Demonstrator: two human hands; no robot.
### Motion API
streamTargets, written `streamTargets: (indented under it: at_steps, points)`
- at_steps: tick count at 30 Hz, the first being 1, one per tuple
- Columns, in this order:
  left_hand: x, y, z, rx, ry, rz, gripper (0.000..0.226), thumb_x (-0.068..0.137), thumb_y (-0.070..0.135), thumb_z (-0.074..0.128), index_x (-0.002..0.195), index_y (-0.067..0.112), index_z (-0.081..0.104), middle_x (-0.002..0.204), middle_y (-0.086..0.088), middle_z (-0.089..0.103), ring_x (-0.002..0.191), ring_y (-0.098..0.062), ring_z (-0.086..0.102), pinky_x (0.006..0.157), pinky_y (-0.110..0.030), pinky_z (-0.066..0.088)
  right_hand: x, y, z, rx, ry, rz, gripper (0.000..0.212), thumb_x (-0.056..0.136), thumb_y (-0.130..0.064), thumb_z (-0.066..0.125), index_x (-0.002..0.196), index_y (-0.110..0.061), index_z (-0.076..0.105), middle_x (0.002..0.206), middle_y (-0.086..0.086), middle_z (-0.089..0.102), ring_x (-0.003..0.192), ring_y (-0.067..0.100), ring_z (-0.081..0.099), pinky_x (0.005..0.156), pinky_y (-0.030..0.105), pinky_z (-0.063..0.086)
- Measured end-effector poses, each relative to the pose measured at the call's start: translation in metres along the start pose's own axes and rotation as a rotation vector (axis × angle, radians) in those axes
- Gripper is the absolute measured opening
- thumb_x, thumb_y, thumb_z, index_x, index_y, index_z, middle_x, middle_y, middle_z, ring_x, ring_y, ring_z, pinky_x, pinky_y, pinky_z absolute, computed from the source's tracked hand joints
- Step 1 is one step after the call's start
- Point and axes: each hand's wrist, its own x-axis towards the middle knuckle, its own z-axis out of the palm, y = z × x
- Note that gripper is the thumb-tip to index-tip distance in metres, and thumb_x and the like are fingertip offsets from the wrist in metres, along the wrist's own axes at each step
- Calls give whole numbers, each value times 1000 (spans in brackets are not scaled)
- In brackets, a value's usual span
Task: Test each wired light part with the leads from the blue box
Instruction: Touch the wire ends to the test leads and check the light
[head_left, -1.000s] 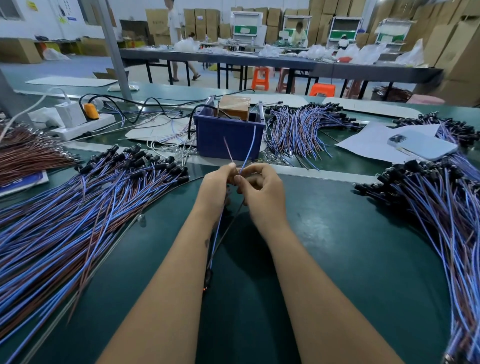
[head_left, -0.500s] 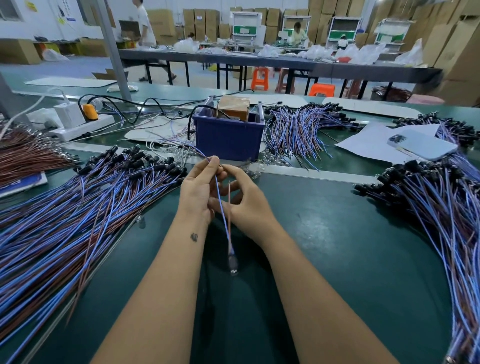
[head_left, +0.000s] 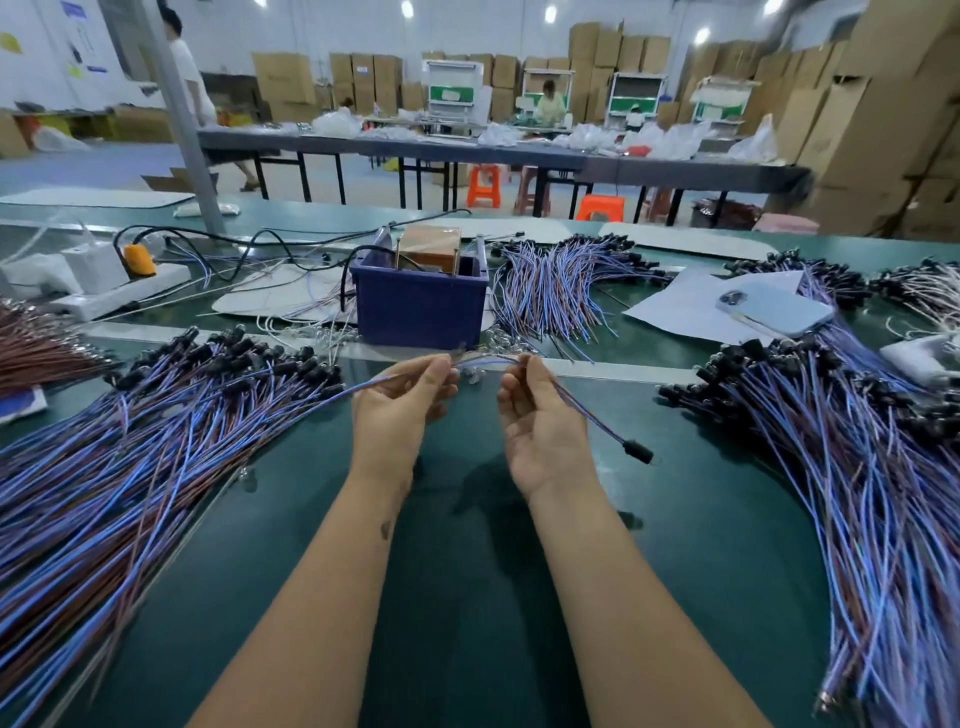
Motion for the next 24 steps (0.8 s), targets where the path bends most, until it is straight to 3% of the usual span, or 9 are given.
streamTargets:
  at_steps: [6,9,11,14,16,18,20,22,24]
  points:
    - [-45,-7,41,438,-281,425,12,83,15,74,89,25,78,82,9,75,72,-5,69,70,-25,55,0,-61,-26,-217,96,-40,28,105,-25,37,86,-14,53,57,-1,60,52,12,59,54,24,48]
    - [-74,-7,71,589,-450,741,11,83,15,71,90,18,79,87,6,75,75,-7,69,72,-20,54,2,-109,-43,-429,87,-69,27,106,-24,32,90,-12,51,48,-3,43,39,10,40,45,20,34]
    - [-93,-5,93,649,-587,846,10,85,13,71,90,16,78,90,6,75,80,-9,69,74,-19,54,4,-142,-54,-680,88,-104,26,106,-22,32,94,-10,52,43,-6,36,34,7,29,39,19,26]
    - [-120,-3,129,694,-864,721,21,86,12,66,103,19,76,107,5,73,94,-15,68,79,-29,55,2,-190,-70,-1115,162,-212,28,103,-19,39,88,-11,62,44,-6,35,32,7,27,36,21,23]
    - [-136,-5,151,699,-985,664,32,84,12,65,112,23,73,115,6,69,98,-16,65,81,-28,53,-2,-218,-80,-1319,221,-333,29,100,-21,46,84,-9,67,47,4,41,41,18,34,45,27,29]
    - [-149,-7,166,686,-1042,668,34,85,16,65,117,26,69,116,7,68,97,-15,63,81,-27,51,-7,-241,-91,-1507,281,-456,28,99,-24,50,92,-7,70,62,17,56,57,33,46,58,36,40]
    - [-157,-11,174,676,-1080,647,33,88,18,64,119,27,68,114,6,68,96,-16,63,81,-29,52,-14,-255,-104,-1721,335,-505,27,98,-27,51,98,-9,71,72,11,62,67,30,53,63,35,40]
    - [-161,-16,178,722,-1108,612,32,89,19,62,120,28,67,114,5,68,100,-17,62,84,-31,51,-19,-260,-116,-1892,410,-459,26,97,-27,50,109,-14,70,87,9,67,82,30,58,68,33,43]
    - [-162,-20,179,749,-1126,586,30,89,18,61,117,25,69,113,5,68,102,-17,61,85,-32,51,-20,-258,-125,-2041,489,-374,36,95,-25,50,129,-16,60,118,16,63,108,35,56,86,39,47]
